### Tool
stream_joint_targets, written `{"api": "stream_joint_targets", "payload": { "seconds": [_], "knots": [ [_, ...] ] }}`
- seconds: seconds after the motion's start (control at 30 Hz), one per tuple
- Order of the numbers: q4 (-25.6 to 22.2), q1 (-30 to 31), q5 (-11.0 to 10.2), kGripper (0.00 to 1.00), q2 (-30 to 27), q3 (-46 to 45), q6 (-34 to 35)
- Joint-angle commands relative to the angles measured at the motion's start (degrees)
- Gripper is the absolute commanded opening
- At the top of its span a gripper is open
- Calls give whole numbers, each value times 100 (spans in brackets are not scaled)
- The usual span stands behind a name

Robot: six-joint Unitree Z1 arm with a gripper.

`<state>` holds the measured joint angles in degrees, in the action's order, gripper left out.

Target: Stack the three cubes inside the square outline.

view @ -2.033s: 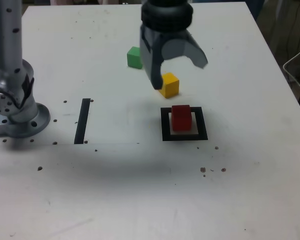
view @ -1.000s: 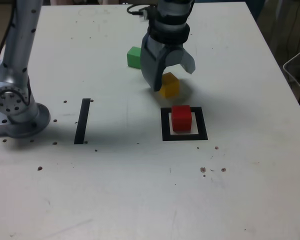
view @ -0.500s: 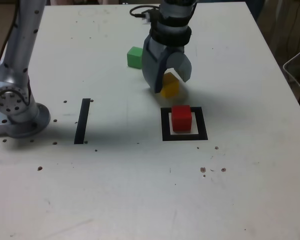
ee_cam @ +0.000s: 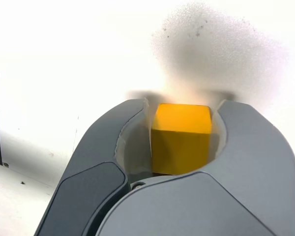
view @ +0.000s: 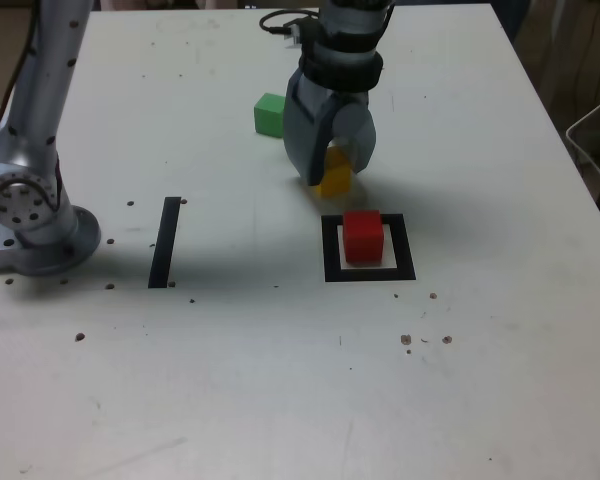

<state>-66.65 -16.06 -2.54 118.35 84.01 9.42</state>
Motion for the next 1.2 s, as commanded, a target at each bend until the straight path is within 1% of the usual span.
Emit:
{"api": "stream_joint_targets", "payload": {
  "seconds": [0.0,0.17,0.27,0.33,0.47,0.6,0.9,1.17],
  "knots": [
    [15,24,17,9,-12,23,-38],
    [-20,178,-16,8,-134,106,-98],
    [-176,439,-80,8,-283,296,-104],
    [-369,703,-110,8,-368,503,-93],
    [-671,1144,-80,8,-416,794,-59],
    [-821,1472,-26,8,-413,873,-24],
    [-900,1945,7,8,-337,870,248],
    [-890,2070,55,8,-217,848,370]
  ]
}}
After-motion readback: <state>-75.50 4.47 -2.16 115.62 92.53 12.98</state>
